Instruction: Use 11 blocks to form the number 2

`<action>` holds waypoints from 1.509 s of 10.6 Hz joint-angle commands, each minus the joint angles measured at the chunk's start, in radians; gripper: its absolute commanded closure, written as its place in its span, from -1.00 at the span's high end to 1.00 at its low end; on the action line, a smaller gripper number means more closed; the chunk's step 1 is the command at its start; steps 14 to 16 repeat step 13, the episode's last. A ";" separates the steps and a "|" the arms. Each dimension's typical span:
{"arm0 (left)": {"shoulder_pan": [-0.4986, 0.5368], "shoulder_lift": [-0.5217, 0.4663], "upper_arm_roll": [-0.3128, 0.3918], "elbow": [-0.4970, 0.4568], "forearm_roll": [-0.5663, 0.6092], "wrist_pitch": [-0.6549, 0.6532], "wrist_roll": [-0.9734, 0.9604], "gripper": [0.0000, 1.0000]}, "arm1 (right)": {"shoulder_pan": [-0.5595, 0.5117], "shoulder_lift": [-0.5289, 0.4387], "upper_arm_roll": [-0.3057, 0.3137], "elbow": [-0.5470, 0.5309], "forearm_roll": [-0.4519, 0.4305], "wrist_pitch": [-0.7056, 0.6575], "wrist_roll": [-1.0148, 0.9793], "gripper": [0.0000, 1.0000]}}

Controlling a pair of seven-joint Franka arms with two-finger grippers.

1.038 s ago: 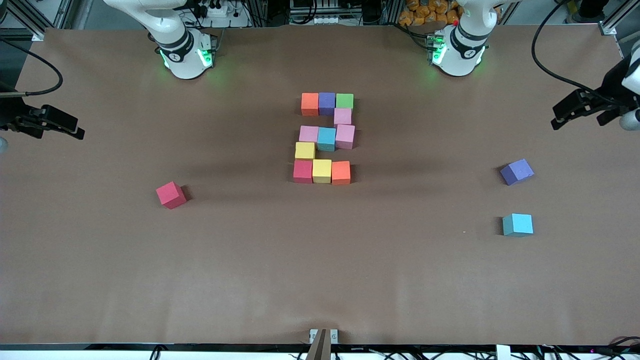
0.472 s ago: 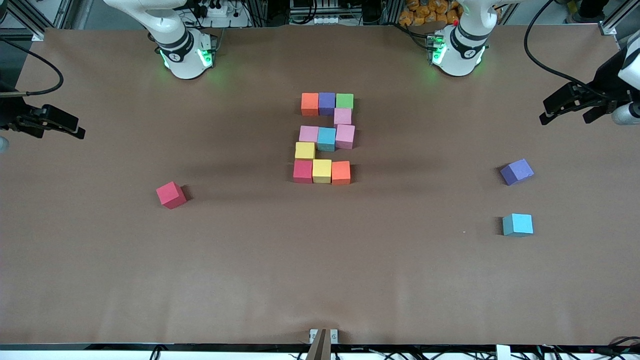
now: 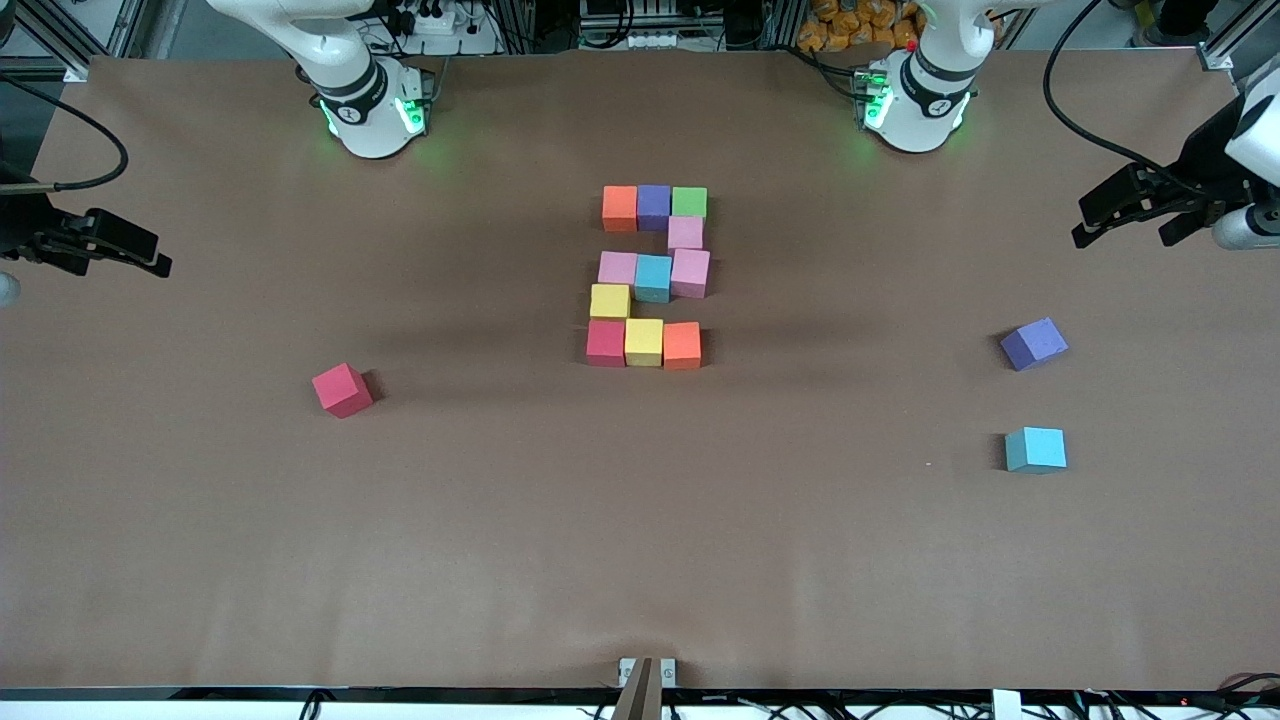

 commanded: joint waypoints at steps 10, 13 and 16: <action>-0.115 0.000 0.098 0.004 0.065 -0.013 0.012 1.00 | -0.017 -0.022 0.020 -0.014 -0.019 -0.011 0.018 1.00; -0.125 0.001 0.099 0.004 0.065 -0.013 0.012 1.00 | -0.017 -0.022 0.020 -0.014 -0.019 -0.011 0.018 1.00; -0.125 0.001 0.099 0.004 0.065 -0.013 0.012 1.00 | -0.017 -0.022 0.020 -0.014 -0.019 -0.011 0.018 1.00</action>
